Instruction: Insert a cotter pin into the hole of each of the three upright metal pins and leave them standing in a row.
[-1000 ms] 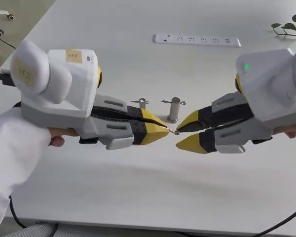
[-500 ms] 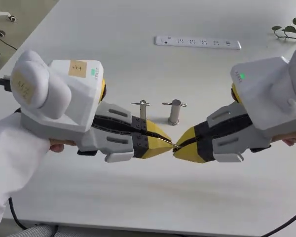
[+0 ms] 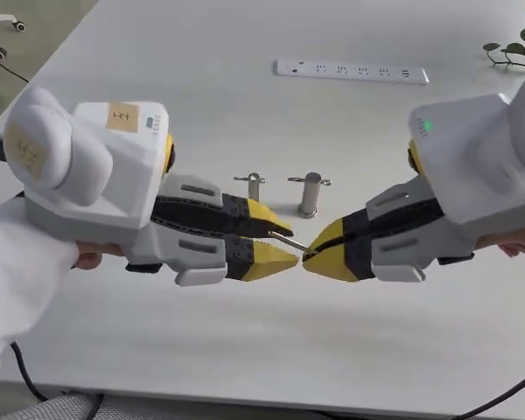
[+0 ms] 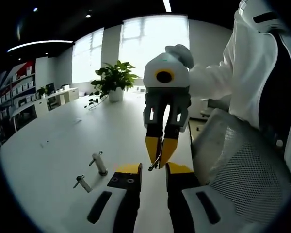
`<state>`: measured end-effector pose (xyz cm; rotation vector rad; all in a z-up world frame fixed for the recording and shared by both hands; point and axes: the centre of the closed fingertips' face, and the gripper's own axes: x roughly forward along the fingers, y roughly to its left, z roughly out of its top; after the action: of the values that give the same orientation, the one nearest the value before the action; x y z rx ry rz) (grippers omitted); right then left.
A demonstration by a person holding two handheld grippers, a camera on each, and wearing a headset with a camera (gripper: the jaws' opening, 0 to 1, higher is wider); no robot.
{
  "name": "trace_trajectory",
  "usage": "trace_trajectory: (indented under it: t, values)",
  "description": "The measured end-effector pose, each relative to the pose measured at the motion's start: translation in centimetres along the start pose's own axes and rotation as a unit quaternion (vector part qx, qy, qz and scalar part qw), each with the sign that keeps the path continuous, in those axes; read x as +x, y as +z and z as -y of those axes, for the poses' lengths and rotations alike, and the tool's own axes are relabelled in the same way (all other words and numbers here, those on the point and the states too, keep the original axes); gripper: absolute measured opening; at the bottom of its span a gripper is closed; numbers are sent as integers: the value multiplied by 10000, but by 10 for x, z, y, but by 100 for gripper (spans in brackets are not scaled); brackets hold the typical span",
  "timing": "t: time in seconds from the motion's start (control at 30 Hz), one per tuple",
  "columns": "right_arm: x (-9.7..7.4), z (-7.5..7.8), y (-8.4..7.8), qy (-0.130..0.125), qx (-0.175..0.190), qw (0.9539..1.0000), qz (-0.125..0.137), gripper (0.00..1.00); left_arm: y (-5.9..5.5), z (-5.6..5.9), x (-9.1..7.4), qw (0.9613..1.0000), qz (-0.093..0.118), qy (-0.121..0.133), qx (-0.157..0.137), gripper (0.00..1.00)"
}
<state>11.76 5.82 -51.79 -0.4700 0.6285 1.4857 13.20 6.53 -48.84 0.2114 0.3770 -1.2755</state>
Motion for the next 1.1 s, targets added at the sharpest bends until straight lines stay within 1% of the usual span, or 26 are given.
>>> trace_trajectory:
  t: [0.03, 0.07, 0.1, 0.13, 0.17, 0.2, 0.23, 0.27, 0.3, 0.37, 0.4, 0.47, 0.53, 0.6, 0.63, 0.67, 0.7, 0.77, 0.8, 0.83, 0.9, 0.97, 1.1]
  values:
    - [1, 3, -2, -69, 32, 10000, -30, 0, -2, -9, -3, 9997, 11, 232, -122, 26]
    - [2, 4, -5, -114, 92, 9999, -76, 0, -4, -15, -4, 9991, 25, 380, -189, 30]
    - [3, 7, -7, -185, 175, 9996, -104, 0, -5, -21, -7, 9985, 47, 518, -180, 33]
    - [3, 9, -8, -229, 228, 9994, -113, 0, -8, -30, -10, 9973, 30, 707, -184, 36]
    - [4, 11, -10, -294, 299, 9990, -127, 0, -11, -35, -13, 9961, 10, 851, -213, 39]
    - [5, 13, -11, -336, 348, 9987, -147, 0, -17, -43, -16, 9944, -44, 1030, -241, 41]
    - [7, 15, -14, -348, 341, 9986, -183, 0, -20, -47, -18, 9933, -46, 1116, -301, 42]
    - [7, 15, -15, -349, 341, 9986, -194, 0, -23, -49, -18, 9931, -38, 1126, -329, 42]
    - [10, 16, -18, -350, 357, 9985, -225, 0, -29, -53, -20, 9919, -32, 1191, -447, 42]
    - [13, 16, -21, -362, 367, 9983, -280, 0, -38, -60, -21, 9909, -100, 1264, -458, 45]
    - [15, 17, -25, -371, 360, 9981, -327, 0, -44, -62, -20, 9908, -147, 1255, -494, 46]
    - [18, 19, -29, -437, 420, 9974, -380, 0, -51, -63, -18, 9908, -214, 1220, -541, 46]
    - [20, 23, -30, -531, 568, 9963, -374, 0, -60, -65, -15, 9907, -273, 1188, -603, 46]
    - [22, 27, -31, -623, 634, 9952, -402, 0, -70, -67, -10, 9902, -367, 1159, -682, 45]
    - [23, 28, -32, -647, 622, 9949, -454, 0, -73, -68, -8, 9901, -408, 1155, -688, 44]
    - [24, 31, -36, -727, 512, 9943, -587, 0, -76, -68, -6, 9900, -434, 1137, -708, 44]
    - [24, 33, -38, -758, 467, 9938, -665, 0, -80, -68, -3, 9902, -480, 1089, -730, 43]
    - [27, 33, -38, -762, 437, 9935, -725, 0, -86, -70, 2, 9905, -550, 1029, -723, 40]
    - [28, 33, -39, -763, 434, 9933, -748, 0, -88, -70, 3, 9904, -592, 1016, -723, 40]
    - [29, 35, -40, -770, 408, 9931, -791, 0, -89, -72, 5, 9901, -623, 1058, -685, 40]
    - [31, 36, -40, -775, 415, 9927, -824, 0, -92, -75, 8, 9898, -642, 1071, -687, 41]
    - [32, 38, -40, -776, 461, 9924, -833, 0, -94, -78, 12, 9899, -652, 1070, -663, 40]
    - [35, 42, -39, -805, 551, 9917, -832, 0, -98, -77, 18, 9906, -674, 973, -685, 31]
